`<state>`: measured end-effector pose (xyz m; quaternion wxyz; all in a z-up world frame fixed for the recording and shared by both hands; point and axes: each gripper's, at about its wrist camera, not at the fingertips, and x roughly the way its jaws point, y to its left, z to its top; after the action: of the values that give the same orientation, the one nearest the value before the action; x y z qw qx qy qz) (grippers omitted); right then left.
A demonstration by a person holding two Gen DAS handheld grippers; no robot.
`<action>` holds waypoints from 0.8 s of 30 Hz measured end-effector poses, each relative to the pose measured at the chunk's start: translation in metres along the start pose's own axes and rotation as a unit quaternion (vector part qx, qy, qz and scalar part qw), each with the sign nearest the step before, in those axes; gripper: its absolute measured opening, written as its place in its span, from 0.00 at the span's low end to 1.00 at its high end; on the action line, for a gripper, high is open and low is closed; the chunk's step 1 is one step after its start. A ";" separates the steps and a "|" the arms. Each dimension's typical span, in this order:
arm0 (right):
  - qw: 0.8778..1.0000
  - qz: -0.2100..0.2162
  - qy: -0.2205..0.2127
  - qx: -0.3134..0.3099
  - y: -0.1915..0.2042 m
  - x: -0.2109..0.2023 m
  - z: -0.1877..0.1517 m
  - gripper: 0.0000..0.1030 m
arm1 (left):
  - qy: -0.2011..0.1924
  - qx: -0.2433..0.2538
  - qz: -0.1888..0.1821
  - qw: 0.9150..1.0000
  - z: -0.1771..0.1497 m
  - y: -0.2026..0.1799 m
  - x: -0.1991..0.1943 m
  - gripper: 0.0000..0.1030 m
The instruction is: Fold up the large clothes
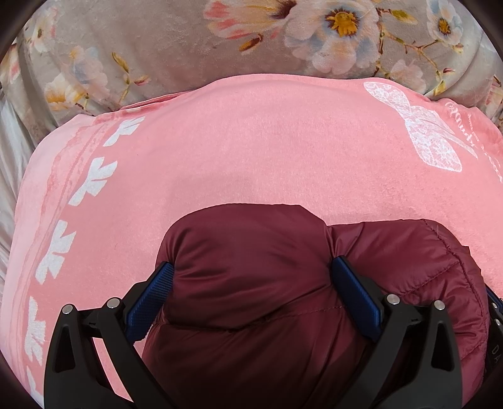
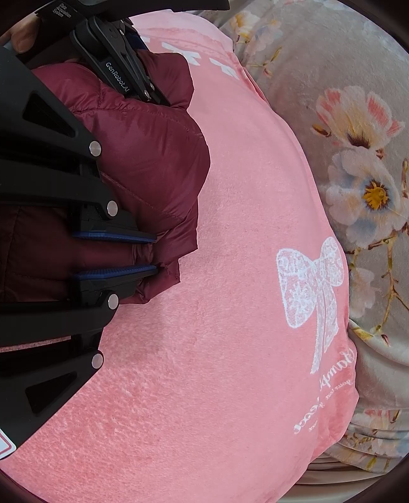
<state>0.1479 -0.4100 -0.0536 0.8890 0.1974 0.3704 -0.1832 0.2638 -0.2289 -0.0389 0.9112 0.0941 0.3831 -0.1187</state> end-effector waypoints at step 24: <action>0.999 0.037 0.006 0.027 -0.036 -0.065 -0.020 0.62 | 0.059 -0.057 -0.092 0.992 -0.018 0.049 -0.037 0.96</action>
<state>0.0757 -0.4194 -0.0270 0.8871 0.2366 0.3632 -0.1586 0.2403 -0.1716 -0.0209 0.8763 0.0135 0.4491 -0.1740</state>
